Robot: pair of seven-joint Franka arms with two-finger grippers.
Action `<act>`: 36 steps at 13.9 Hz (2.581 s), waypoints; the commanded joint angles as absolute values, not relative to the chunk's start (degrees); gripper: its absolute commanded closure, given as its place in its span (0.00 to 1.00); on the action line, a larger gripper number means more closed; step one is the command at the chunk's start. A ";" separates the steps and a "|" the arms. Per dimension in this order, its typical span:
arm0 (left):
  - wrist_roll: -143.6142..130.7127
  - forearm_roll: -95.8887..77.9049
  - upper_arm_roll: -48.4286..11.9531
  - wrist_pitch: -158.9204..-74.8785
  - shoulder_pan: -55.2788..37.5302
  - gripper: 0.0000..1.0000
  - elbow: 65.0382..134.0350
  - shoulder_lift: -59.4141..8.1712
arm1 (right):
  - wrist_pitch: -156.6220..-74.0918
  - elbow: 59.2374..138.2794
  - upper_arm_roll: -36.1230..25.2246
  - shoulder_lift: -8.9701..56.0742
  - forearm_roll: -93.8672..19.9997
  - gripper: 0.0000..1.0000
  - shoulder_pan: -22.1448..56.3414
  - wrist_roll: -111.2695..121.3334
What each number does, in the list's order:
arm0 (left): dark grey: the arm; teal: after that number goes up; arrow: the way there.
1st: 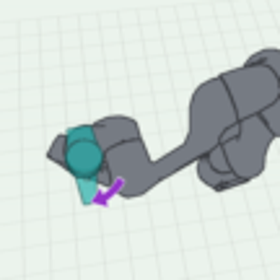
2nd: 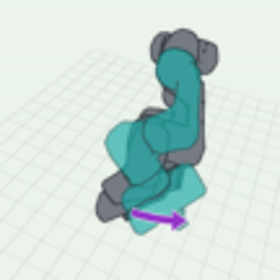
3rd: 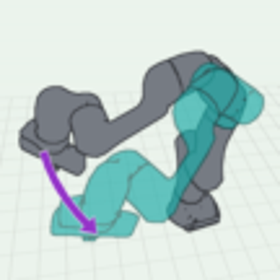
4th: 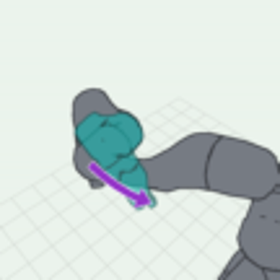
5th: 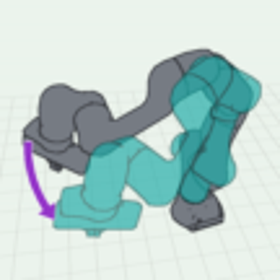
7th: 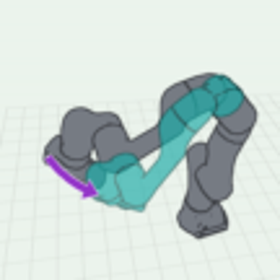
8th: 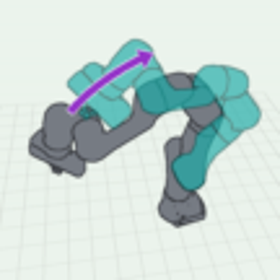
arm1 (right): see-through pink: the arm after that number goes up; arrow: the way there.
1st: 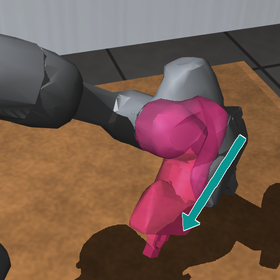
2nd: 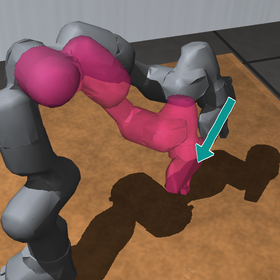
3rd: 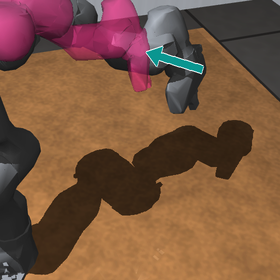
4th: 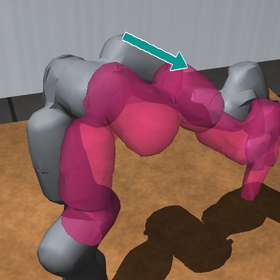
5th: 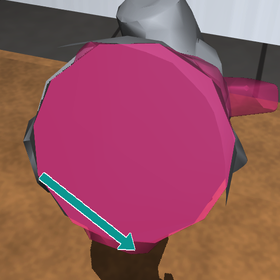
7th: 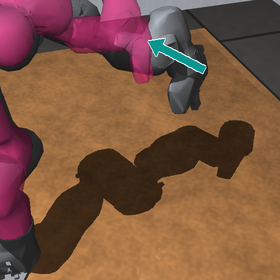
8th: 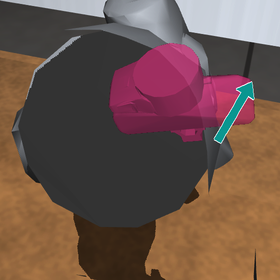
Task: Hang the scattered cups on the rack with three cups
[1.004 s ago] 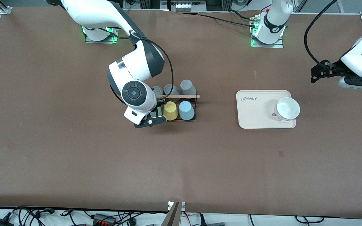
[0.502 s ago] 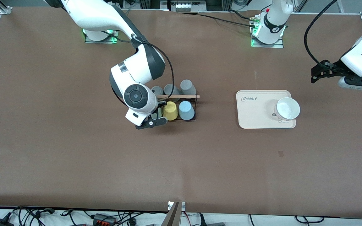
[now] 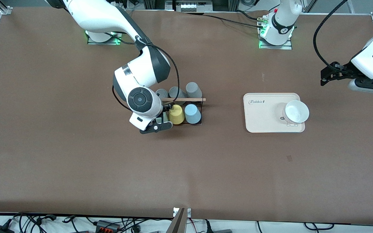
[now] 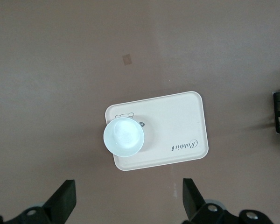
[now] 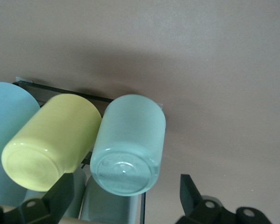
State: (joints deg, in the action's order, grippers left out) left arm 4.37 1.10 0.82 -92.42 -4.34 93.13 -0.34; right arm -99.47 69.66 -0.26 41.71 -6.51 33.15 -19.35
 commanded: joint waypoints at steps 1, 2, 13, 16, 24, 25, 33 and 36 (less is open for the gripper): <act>4.92 1.32 0.88 -91.67 -4.13 0.00 91.49 -1.05 | -98.26 68.29 -0.70 40.61 -6.68 0.00 32.78 -19.77; 4.92 1.32 0.88 -91.67 -4.22 0.00 91.49 -1.05 | -98.26 68.29 -1.05 39.65 -6.68 0.00 32.52 -19.69; 4.83 1.32 0.88 -91.49 -4.31 0.00 91.49 -1.05 | -95.10 68.38 -2.54 25.68 -3.95 0.00 16.37 -10.20; 4.92 1.32 0.88 -91.49 -4.31 0.00 91.49 -1.05 | -95.01 68.82 -2.55 24.00 -3.69 0.00 10.83 -6.08; 5.01 1.32 0.88 -91.41 -4.39 0.00 91.49 -1.05 | -94.74 76.45 -2.46 14.52 -3.61 0.00 2.73 -1.67; 5.01 1.32 0.88 -91.41 -4.39 0.00 91.49 -0.97 | -95.44 77.42 -2.46 13.37 -3.08 0.00 2.64 -1.50; 4.92 1.32 0.88 -91.41 -4.48 0.00 91.41 -0.97 | -103.42 95.14 -2.64 2.40 0.53 0.00 1.58 4.31; 5.10 1.32 0.88 -91.32 -4.22 0.00 91.49 -0.97 | -106.35 102.29 -2.64 -1.84 0.61 0.00 1.67 4.39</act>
